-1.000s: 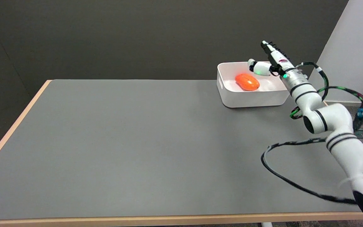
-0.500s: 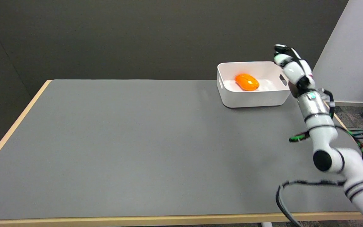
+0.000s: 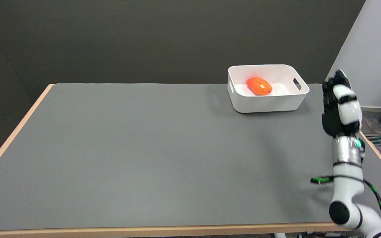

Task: Place mango into white box.

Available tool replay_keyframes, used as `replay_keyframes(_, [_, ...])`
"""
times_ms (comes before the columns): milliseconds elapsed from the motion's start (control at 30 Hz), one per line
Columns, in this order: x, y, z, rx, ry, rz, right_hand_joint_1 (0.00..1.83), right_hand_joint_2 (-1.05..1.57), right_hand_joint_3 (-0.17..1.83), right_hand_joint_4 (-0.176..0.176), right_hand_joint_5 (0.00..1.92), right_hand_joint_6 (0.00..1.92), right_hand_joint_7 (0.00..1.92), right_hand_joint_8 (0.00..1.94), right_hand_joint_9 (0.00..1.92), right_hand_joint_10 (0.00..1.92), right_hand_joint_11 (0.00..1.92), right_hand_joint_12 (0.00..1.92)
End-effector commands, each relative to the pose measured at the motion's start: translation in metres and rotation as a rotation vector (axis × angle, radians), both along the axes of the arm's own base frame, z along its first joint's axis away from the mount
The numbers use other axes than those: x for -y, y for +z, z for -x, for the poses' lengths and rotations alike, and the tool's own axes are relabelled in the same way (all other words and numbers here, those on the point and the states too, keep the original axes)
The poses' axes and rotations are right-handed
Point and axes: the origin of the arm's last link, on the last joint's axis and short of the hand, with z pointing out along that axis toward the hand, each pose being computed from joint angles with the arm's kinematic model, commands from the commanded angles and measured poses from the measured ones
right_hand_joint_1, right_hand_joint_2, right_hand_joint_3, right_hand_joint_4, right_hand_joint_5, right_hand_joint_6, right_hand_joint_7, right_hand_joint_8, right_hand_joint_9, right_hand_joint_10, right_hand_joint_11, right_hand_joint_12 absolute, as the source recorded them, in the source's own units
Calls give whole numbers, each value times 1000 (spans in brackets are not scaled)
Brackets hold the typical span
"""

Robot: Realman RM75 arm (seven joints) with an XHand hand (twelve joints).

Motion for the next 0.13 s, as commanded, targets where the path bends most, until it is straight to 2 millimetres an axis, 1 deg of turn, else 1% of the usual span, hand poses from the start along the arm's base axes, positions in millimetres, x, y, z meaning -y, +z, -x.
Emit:
replay_keyframes(33, [-69, -30, 70, 211, 268, -134, 687, 886, 1122, -174, 13, 377, -1, 103, 12, 227, -1, 230])
replay_keyframes(133, [-69, -32, 71, 214, 263, -143, 680, 887, 1120, -173, 15, 384, -1, 108, 13, 239, -1, 248])
